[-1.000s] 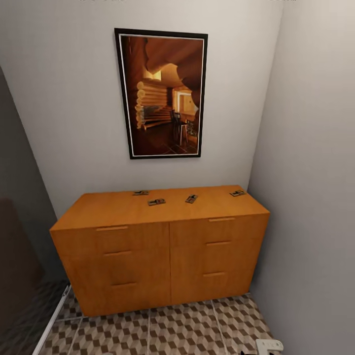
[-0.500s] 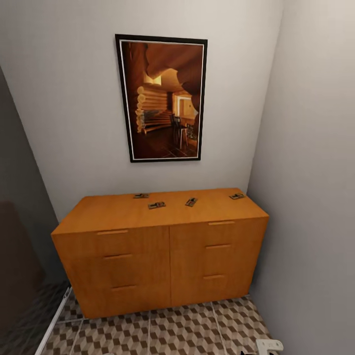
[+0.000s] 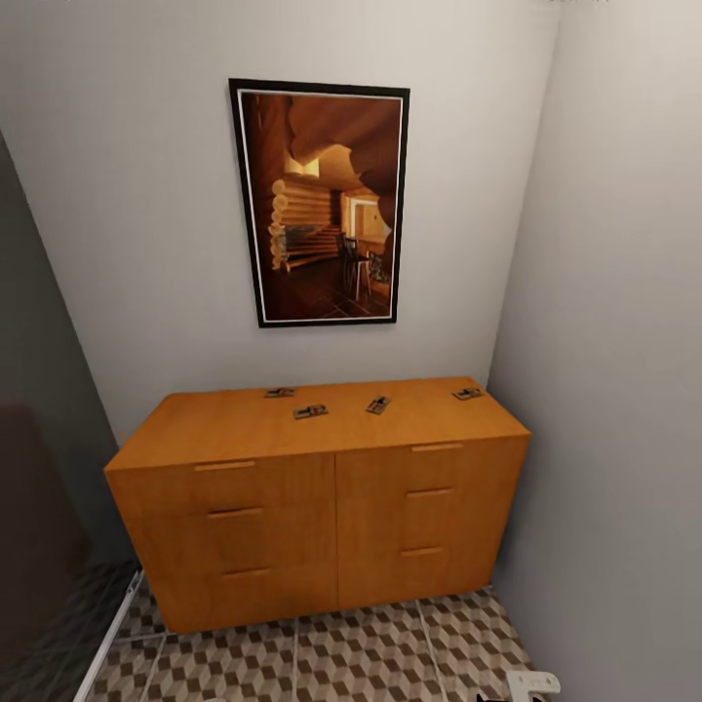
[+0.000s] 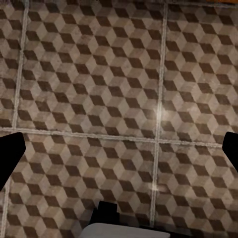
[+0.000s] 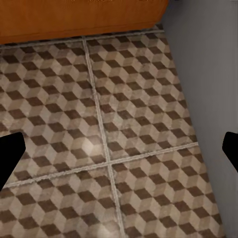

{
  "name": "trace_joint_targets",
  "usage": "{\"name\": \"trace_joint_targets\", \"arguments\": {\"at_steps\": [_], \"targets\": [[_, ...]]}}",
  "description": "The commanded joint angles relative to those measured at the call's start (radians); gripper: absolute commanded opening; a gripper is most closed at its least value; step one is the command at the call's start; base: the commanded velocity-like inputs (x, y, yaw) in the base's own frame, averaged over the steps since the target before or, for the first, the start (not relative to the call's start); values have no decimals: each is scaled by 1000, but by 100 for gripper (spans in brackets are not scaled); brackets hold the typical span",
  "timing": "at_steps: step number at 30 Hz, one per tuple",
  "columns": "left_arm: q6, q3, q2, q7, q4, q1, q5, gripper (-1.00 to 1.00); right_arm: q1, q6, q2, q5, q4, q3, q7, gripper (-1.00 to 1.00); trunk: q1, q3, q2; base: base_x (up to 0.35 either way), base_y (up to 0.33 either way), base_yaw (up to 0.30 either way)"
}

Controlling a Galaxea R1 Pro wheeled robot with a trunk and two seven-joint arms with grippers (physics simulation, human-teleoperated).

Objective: Take the four mousetraps from the cabinet in the bathroom and place them on the bathroom floor. Make sure all four end up on the same floor surface, and ensure that at least two of them are either under or directly next to the same bathroom sink.

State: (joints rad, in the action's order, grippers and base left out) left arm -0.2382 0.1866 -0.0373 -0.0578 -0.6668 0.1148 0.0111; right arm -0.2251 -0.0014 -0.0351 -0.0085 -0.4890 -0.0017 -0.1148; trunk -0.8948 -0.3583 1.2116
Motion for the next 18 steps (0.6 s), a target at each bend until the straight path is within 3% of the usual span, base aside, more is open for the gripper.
{"name": "trace_joint_targets", "arguments": {"at_steps": [1, 18], "targets": [[-6, 3, -1, 0, -2, 0, 1, 100, 0, 0, 0, -1, 0, 0, -2, 100, 4, 2, -7, 0, 0, 0], [-7, 2, 0, -2, -3, 0, 2, 100, 0, 0, 0, -2, 0, -1, -2, 100, 69, 55, -126, 0, 0, 0]]}}
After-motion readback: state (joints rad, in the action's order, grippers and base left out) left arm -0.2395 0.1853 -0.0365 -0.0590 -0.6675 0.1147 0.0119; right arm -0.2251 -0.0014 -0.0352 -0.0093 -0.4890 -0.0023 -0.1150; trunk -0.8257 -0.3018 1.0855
